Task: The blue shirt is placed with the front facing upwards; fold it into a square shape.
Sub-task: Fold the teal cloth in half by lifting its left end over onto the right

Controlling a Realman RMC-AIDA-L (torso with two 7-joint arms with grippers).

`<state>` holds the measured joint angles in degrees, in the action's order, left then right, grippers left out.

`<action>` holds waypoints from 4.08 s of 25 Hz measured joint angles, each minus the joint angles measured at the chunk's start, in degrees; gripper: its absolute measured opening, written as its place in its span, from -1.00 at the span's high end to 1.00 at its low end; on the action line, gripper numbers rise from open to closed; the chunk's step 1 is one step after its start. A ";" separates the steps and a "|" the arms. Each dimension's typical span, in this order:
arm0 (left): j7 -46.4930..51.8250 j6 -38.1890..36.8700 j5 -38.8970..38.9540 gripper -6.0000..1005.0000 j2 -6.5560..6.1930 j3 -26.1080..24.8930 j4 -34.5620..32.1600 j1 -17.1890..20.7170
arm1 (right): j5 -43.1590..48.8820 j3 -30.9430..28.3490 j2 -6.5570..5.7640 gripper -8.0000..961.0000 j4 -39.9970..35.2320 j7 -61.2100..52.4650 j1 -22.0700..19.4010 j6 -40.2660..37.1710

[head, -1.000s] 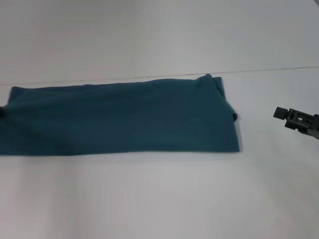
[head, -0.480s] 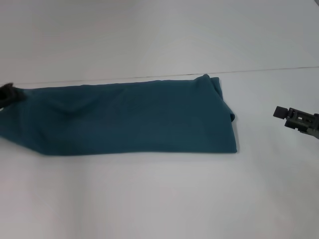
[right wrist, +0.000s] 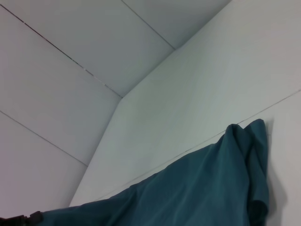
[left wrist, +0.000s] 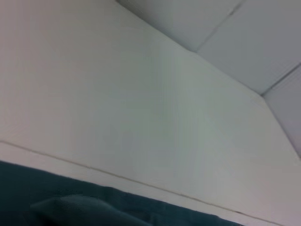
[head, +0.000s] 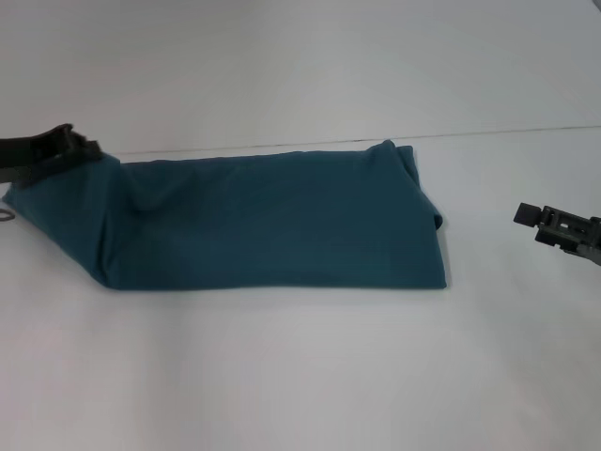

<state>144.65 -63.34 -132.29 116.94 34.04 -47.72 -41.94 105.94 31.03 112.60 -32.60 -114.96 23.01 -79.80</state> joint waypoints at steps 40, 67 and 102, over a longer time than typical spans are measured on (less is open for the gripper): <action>3.61 16.50 -6.80 0.98 -2.00 0.68 10.12 2.74 | 0.00 -0.01 0.16 -0.98 0.09 0.00 -0.38 0.00; -5.98 29.27 -5.21 0.01 1.39 5.86 9.12 -0.53 | -0.06 -0.01 -0.16 -0.98 0.79 0.18 -0.42 0.07; 2.58 28.65 -2.85 -0.26 0.67 5.16 14.74 2.10 | 0.23 0.00 -0.33 -0.98 1.59 -0.55 0.08 0.10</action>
<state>147.23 -34.69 -135.15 117.61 39.20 -32.98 -39.84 106.17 31.03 112.27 -31.02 -115.51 23.09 -79.70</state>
